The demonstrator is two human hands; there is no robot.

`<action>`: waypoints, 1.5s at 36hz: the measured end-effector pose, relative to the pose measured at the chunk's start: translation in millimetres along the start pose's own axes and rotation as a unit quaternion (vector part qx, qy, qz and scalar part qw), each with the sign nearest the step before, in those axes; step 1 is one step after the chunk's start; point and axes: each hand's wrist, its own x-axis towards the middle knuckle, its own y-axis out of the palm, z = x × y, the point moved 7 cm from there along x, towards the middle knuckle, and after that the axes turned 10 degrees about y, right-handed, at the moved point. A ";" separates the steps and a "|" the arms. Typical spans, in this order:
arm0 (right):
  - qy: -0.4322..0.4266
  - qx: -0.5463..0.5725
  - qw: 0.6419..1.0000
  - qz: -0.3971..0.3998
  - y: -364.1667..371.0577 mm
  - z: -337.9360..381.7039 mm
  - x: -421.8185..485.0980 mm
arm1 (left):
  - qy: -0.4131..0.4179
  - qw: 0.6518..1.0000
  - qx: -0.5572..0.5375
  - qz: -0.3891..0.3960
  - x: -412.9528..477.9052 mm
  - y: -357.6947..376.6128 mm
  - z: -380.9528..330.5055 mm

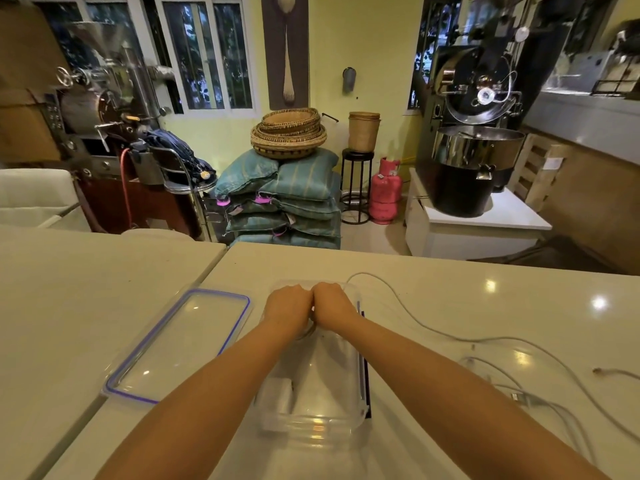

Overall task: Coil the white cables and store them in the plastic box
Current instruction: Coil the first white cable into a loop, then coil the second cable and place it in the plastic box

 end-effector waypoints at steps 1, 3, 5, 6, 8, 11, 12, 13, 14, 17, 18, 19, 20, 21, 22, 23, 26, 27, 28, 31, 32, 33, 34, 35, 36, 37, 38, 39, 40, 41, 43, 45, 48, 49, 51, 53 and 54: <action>0.002 0.001 1.000 0.003 -0.5 0.4 -0.4 | -0.001 1.000 0.003 0.003 -0.1 0.3 -0.2; 0.001 0.003 1.000 0.006 -2.3 0.8 -2.2 | -0.005 1.000 0.004 0.006 -0.2 0.3 0.1; -0.004 0.004 1.000 0.006 -3.9 1.7 -4.4 | -0.007 1.000 -0.003 0.004 0.1 0.2 0.8; -0.007 0.002 1.000 0.007 -4.8 2.1 -5.7 | -0.009 1.000 -0.007 0.003 0.1 -0.3 1.0; -0.012 -0.004 1.000 0.010 -6.4 3.6 -8.6 | -0.013 1.000 -0.017 0.002 -0.6 -1.5 1.6; -0.025 -0.015 1.000 0.010 -12.4 5.4 -13.2 | -0.014 0.999 -0.032 0.006 -1.8 -3.7 1.8; -0.029 -0.021 0.999 0.007 -16.0 5.0 -15.2 | -0.015 0.999 -0.037 0.007 -2.0 -5.9 2.1; -0.034 -0.024 0.999 0.002 -19.7 5.3 -16.5 | -0.018 0.999 -0.043 0.006 -2.4 -8.2 4.1; -0.039 -0.023 0.999 -0.006 -25.4 2.9 -18.6 | -0.020 0.999 -0.047 0.007 -2.3 -11.7 3.9; -0.053 0.010 0.998 -0.031 -47.5 -4.8 -25.2 | -0.026 0.997 -0.068 -0.004 -1.5 -26.7 3.8; -0.056 0.021 0.997 -0.039 -57.2 -9.0 -28.0 | -0.025 0.996 -0.081 -0.019 -0.5 -33.7 2.3; -0.060 0.030 0.997 -0.047 -67.2 -13.7 -30.6 | -0.021 0.995 -0.094 -0.037 0.6 -41.1 -0.4; -0.065 0.036 0.996 -0.052 -77.5 -19.0 -33.4 | -0.015 0.993 -0.106 -0.055 1.3 -48.8 -4.1; -0.068 0.041 0.995 -0.059 -88.0 -25.6 -36.2 | -0.006 0.991 -0.117 -0.071 2.6 -56.2 -9.2; -0.068 0.044 0.994 -0.068 -99.5 -33.8 -39.6 | 0.006 0.988 -0.126 -0.083 4.9 -63.6 -15.7; -0.066 0.045 0.994 -0.079 -110.7 -42.5 -42.5 | 0.019 0.986 -0.136 -0.092 7.0 -69.6 -22.3; -0.047 0.051 0.992 -0.104 -141.7 -75.3 -53.5 | 0.069 0.979 -0.163 -0.099 13.0 -82.7 -48.8; -0.039 0.053 0.992 -0.109 -150.4 -86.9 -57.5 | 0.090 0.976 -0.172 -0.098 14.6 -84.6 -59.2; -0.030 0.056 0.991 -0.114 -158.1 -99.3 -61.9 | 0.110 0.972 -0.182 -0.096 15.3 -85.2 -70.5; 0.001 0.059 0.991 -0.117 -170.8 -136.9 -73.9 | 0.162 0.962 -0.203 -0.089 15.1 -82.1 -107.0; 0.012 0.063 0.992 -0.109 -170.4 -148.7 -76.9 | 0.178 0.959 -0.204 -0.083 14.4 -78.7 -118.8; 0.022 0.071 0.992 -0.098 -168.7 -160.5 -79.8 | 0.193 0.957 -0.204 -0.072 13.5 -74.3 -131.5; 0.032 0.078 0.993 -0.087 -165.7 -171.5 -82.8 | 0.208 0.955 -0.202 -0.057 12.7 -69.2 -143.8; 0.040 0.081 0.993 -0.075 -161.7 -181.7 -85.6 | 0.223 0.954 -0.197 -0.042 12.1 -63.9 -155.6; 0.047 0.076 0.994 -0.065 -157.3 -190.9 -87.9 | 0.237 0.952 -0.191 -0.027 11.5 -58.5 -166.3; 0.055 0.067 0.995 -0.055 -152.3 -199.7 -89.9 | 0.249 0.951 -0.184 -0.014 10.9 -53.1 -176.4; 0.062 0.059 0.995 -0.048 -147.2 -207.9 -91.8 | 0.260 0.950 -0.175 0.000 10.1 -47.7 -185.2; 0.069 0.052 0.995 -0.041 -142.2 -214.9 -93.5 | 0.268 0.949 -0.164 0.014 9.5 -42.1 -192.5; 0.074 0.046 0.996 -0.033 -137.4 -220.7 -94.9 | 0.272 0.950 -0.151 0.030 9.4 -36.2 -198.1; 0.079 0.038 0.996 -0.023 -132.5 -227.7 -98.0 | 0.274 0.950 -0.139 0.046 8.6 -29.5 -204.2; 0.084 0.026 0.996 0.000 -122.8 -234.7 -100.3 | 0.271 0.952 -0.123 0.069 7.6 -20.2 -208.0; 0.086 0.014 0.996 0.022 -114.7 -240.9 -103.8 | 0.263 0.953 -0.130 0.074 7.4 -15.5 -211.7; 0.099 -0.006 0.994 0.054 -102.6 -248.3 -107.9 | 0.258 0.955 -0.133 0.064 7.5 -13.9 -216.6; 0.102 -0.010 0.993 0.061 -99.0 -250.8 -109.6 | 0.259 0.955 -0.131 0.059 7.5 -13.8 -218.7; 0.106 -0.017 0.992 0.071 -92.5 -253.8 -113.2 | 0.265 0.954 -0.132 0.046 7.6 -14.6 -222.8; 0.105 -0.027 0.991 0.075 -85.9 -257.0 -115.8 | 0.274 0.951 -0.139 0.030 7.3 -16.0 -227.2; 0.103 -0.037 0.991 0.075 -82.9 -258.2 -116.9 | 0.276 0.950 -0.144 0.023 7.1 -16.8 -229.1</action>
